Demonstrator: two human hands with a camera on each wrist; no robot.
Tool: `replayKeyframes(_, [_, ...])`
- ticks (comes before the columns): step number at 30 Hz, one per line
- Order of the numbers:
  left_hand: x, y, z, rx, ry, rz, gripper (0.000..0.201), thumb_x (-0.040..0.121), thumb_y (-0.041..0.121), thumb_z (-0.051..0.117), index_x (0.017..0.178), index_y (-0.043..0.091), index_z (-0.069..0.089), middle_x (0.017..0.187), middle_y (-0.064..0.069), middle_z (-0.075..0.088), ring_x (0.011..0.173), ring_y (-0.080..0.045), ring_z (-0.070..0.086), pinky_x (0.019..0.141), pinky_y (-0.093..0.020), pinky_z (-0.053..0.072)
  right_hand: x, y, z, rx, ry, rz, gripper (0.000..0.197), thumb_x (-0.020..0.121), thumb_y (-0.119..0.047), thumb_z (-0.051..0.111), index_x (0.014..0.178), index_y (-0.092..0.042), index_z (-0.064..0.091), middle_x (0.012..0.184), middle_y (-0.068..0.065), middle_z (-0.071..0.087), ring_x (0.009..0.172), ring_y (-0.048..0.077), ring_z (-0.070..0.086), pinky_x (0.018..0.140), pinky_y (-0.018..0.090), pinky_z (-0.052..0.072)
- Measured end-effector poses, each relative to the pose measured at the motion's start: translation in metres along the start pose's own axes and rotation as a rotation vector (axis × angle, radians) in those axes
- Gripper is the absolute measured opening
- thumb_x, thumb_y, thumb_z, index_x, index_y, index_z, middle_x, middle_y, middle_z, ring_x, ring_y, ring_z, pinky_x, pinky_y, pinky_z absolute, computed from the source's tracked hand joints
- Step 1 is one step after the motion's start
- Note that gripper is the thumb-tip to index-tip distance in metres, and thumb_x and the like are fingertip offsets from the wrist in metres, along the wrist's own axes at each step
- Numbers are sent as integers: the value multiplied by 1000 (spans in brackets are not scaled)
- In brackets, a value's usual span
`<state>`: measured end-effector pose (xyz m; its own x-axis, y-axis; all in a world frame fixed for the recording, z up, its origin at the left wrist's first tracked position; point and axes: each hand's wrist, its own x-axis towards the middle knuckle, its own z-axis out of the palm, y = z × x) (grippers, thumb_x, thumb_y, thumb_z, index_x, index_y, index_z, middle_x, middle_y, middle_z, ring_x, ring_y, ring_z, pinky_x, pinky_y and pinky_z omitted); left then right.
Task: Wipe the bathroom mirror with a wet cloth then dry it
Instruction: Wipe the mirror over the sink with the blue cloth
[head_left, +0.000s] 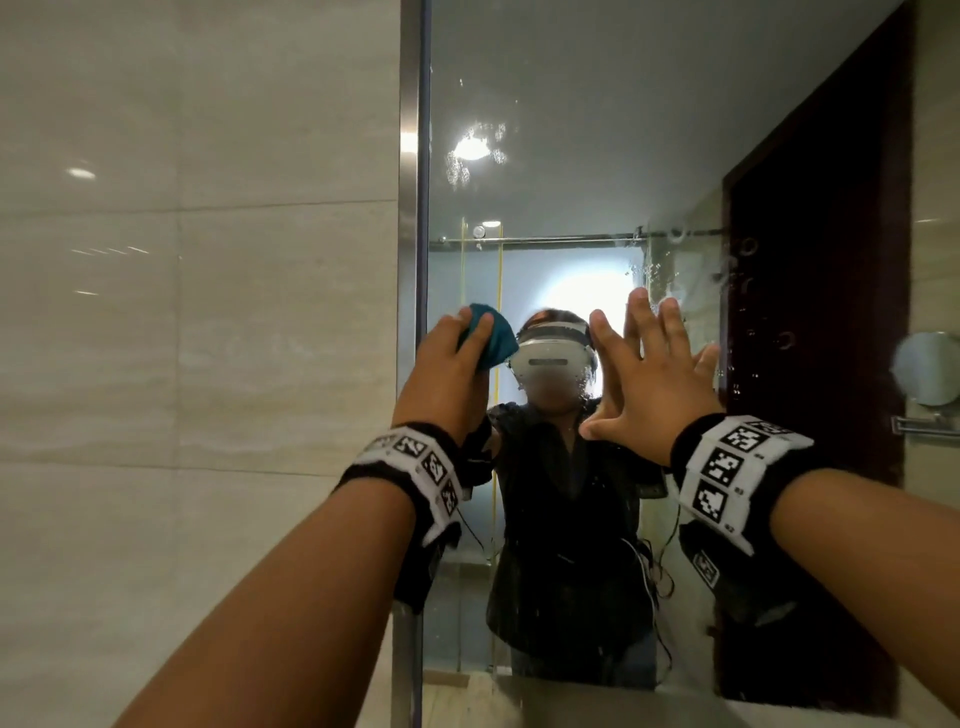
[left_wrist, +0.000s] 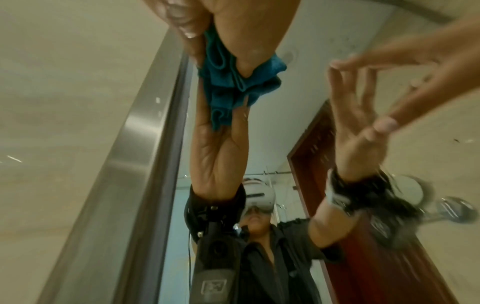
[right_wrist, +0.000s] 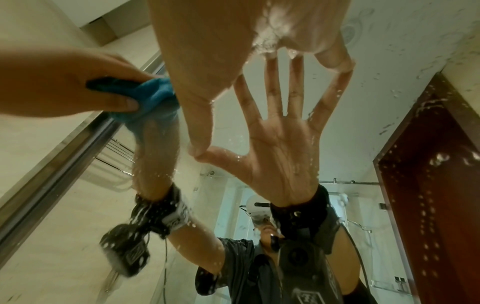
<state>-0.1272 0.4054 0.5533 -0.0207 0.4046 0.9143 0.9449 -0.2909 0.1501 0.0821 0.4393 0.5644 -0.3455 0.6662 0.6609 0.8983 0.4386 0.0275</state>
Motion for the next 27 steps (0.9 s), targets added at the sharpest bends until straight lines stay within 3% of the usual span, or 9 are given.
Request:
replayKeyframes(3, [-34, -8, 24, 148, -62, 101, 70, 87, 0, 60, 148, 18, 28, 156, -7, 21, 143, -26, 16, 117, -39, 22, 0, -1, 0, -2, 14, -5, 118, 68, -60, 71, 146, -37, -15, 149, 0, -36, 137, 28, -31, 108, 66, 1])
replayKeyframes(6, [-64, -10, 47, 281, -157, 204, 88, 70, 4, 81, 144, 13, 35, 150, -8, 35, 137, -33, 32, 109, -40, 30, -7, 1, 5, -15, 63, -20, 113, 72, -63, 66, 147, -35, -15, 151, 0, -33, 139, 27, -26, 111, 62, 0])
replayKeyframes(10, [-86, -5, 52, 420, -169, 227, 92, 65, 12, 84, 144, 12, 37, 147, -12, 39, 130, -34, 40, 108, -39, 32, -45, 13, 30, -37, 111, -28, 112, 69, -66, 65, 145, -41, -15, 152, 1, -29, 141, 26, -22, 112, 57, -3])
replayKeyframes(16, [-69, 18, 31, 383, -261, 200, 83, 74, 6, 77, 145, 5, 33, 140, -22, 38, 127, -36, 40, 101, -42, 45, -66, 33, 54, -41, -78, 51, 122, 70, -53, 73, 136, -48, -28, 143, -2, -44, 138, 26, -29, 109, 63, 10])
replayKeyframes(18, [-56, 28, 27, 381, -283, 175, 78, 87, 8, 63, 150, 9, 16, 150, -18, 21, 137, -32, 23, 110, -38, 34, -64, 32, 56, -45, -87, 59, 124, 71, -50, 74, 134, -47, -33, 143, 0, -45, 138, 28, -30, 108, 64, 10])
replayKeyframes(20, [-44, 37, 25, 302, -239, 151, 75, 92, 10, 56, 151, 14, 11, 152, -13, 13, 140, -28, 14, 113, -34, 26, -62, 31, 57, -45, -89, 63, 124, 71, -48, 75, 136, -46, -31, 142, 0, -45, 137, 28, -31, 108, 64, 9])
replayKeyframes(23, [-35, 47, 36, 99, -140, 79, 73, 88, 6, 59, 149, 21, 23, 150, -11, 21, 139, -26, 19, 112, -36, 31, -64, 33, 57, -33, -86, 56, 124, 71, -47, 76, 138, -46, -28, 141, -2, -47, 136, 27, -33, 108, 63, 6])
replayKeyframes(25, [-39, 47, 50, -9, -146, 69, 62, 90, 3, 55, 145, 23, 36, 150, -10, 30, 138, -26, 25, 112, -39, 30, -65, 33, 58, -26, -81, 52, 123, 71, -47, 75, 138, -46, -27, 141, -2, -47, 136, 26, -34, 108, 64, 6])
replayKeyframes(27, [-54, 48, 62, 58, -196, 219, 57, 83, 0, 65, 136, 16, 50, 144, -15, 42, 133, -32, 39, 109, -45, 36, -64, 34, 59, -29, -69, 49, 123, 70, -48, 75, 137, -46, -29, 141, -1, -48, 136, 26, -34, 108, 64, 6])
